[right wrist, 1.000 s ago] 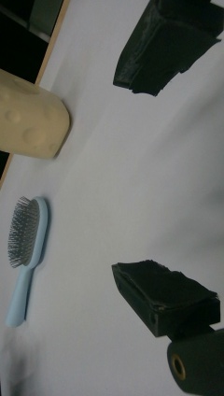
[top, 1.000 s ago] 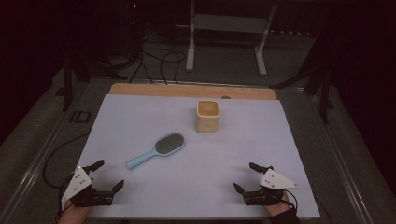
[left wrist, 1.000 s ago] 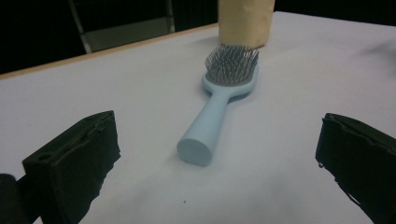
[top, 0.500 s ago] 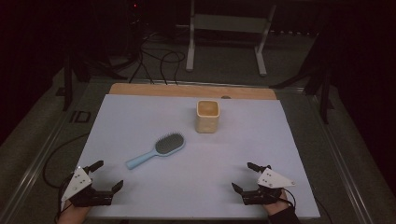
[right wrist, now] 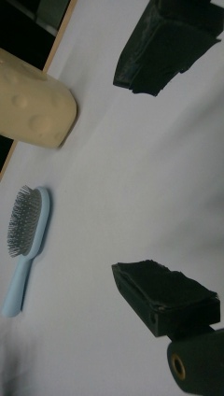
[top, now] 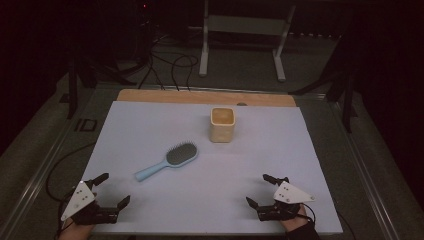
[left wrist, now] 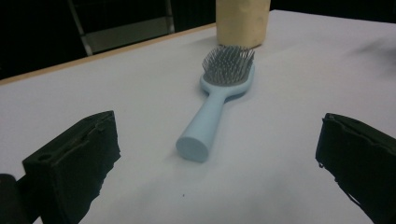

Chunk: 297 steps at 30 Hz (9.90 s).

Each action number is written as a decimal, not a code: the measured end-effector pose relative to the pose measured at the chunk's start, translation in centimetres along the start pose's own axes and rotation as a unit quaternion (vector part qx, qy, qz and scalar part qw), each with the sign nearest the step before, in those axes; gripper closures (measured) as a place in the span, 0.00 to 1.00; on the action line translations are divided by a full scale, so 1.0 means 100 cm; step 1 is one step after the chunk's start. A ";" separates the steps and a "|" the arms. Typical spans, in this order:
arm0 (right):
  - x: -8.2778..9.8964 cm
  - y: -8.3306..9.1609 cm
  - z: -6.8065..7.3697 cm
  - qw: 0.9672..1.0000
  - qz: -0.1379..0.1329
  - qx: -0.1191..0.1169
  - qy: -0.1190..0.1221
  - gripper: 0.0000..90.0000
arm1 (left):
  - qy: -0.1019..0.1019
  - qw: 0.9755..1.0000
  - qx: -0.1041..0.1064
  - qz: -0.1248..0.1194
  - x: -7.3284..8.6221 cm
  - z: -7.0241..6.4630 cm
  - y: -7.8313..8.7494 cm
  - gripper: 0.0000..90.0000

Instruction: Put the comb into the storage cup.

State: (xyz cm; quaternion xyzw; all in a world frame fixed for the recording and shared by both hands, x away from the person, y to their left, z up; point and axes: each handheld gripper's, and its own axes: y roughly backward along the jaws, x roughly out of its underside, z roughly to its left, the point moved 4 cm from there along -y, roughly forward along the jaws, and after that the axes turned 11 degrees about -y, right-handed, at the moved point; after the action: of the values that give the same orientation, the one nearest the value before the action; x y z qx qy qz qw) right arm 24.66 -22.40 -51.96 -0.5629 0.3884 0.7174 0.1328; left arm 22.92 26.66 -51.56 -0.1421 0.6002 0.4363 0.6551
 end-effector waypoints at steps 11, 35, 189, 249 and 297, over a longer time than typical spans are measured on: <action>-0.001 0.003 0.000 1.000 -0.006 0.007 -0.003 0.10 | 0.001 1.000 0.014 -0.010 -0.018 0.003 0.002 0.00; -0.002 0.004 -0.001 1.000 -0.011 0.008 -0.006 0.10 | 0.008 0.999 0.028 0.014 -0.052 0.031 -0.006 0.00; 0.002 -0.001 0.003 1.000 0.001 -0.013 -0.012 0.11 | -0.106 0.936 0.206 0.264 -0.021 -0.026 -0.086 1.00; 0.002 -0.003 0.005 1.000 0.007 -0.020 -0.013 0.11 | 0.016 0.936 0.104 0.335 -0.096 -0.011 -0.122 0.35; 0.003 -0.003 0.005 1.000 0.008 -0.016 -0.011 0.11 | 0.077 0.870 0.105 0.476 -0.066 -0.036 -0.189 0.52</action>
State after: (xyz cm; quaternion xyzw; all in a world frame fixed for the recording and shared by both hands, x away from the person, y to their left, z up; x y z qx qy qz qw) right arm 24.42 -21.92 -52.33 -0.5541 0.3797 0.7306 0.1223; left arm 35.23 10.55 -52.82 0.1969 0.6858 0.6175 0.3310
